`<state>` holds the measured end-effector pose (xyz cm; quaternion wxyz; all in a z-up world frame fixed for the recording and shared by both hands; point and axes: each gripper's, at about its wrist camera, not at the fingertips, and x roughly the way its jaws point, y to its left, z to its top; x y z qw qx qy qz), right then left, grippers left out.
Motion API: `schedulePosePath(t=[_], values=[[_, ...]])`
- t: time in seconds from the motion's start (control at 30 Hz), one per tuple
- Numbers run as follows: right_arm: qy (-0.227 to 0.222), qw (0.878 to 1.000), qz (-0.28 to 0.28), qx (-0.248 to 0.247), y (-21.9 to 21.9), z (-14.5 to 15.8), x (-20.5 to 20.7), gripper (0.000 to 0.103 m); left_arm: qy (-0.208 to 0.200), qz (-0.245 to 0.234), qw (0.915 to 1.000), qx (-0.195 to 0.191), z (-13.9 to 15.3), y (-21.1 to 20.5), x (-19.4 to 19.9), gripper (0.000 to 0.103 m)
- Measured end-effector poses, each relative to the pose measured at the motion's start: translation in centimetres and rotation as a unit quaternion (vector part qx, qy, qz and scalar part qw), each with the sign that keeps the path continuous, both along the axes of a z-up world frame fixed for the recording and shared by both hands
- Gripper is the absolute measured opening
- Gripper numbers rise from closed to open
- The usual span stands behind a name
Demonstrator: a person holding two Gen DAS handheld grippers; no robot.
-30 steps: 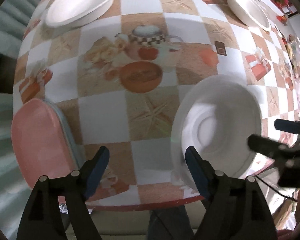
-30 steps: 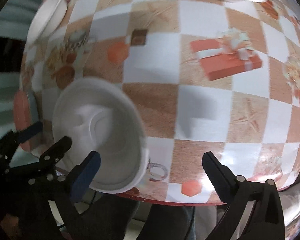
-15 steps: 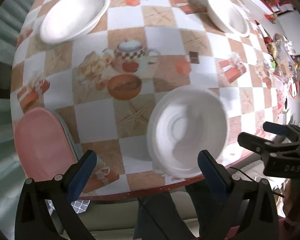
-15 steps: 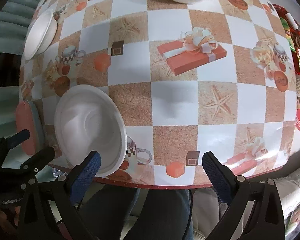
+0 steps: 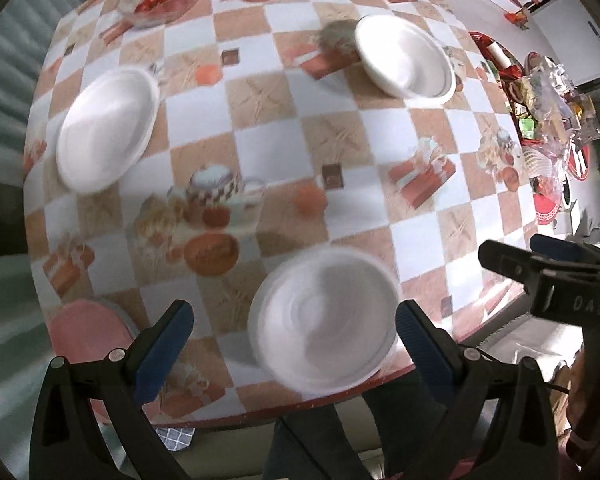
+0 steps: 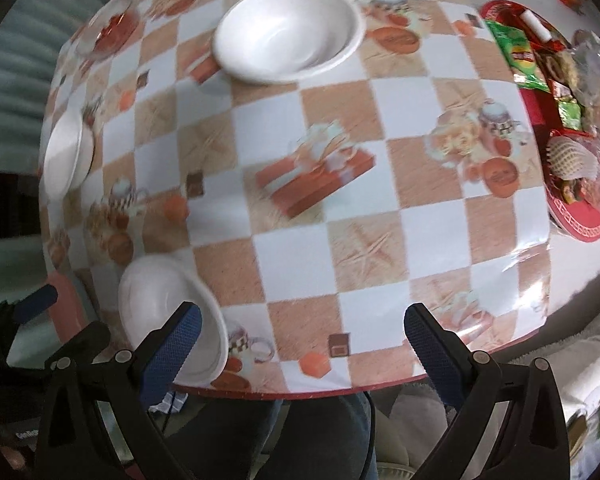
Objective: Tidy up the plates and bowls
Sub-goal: 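Move both grippers to the next white paper bowl and plate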
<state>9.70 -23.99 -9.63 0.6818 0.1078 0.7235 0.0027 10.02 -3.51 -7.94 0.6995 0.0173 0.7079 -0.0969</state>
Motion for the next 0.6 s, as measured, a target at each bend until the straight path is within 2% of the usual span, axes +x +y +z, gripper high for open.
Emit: schedulePosePath(t=[0.3, 0.6], values=[[-0.018, 1.000, -0.019, -0.007, -3.3, 0.4, 4.5, 0.102, -0.014, 0.015, 0.9998, 0.002, 0.8, -2.9, 3.9, 0.101], [-0.020, 1.000, -0.010, -0.006, -5.5, -0.6, 8.1, 0.102, -0.012, 0.023, 0.9996, 0.012, -0.3, -5.7, 6.8, 0.101]])
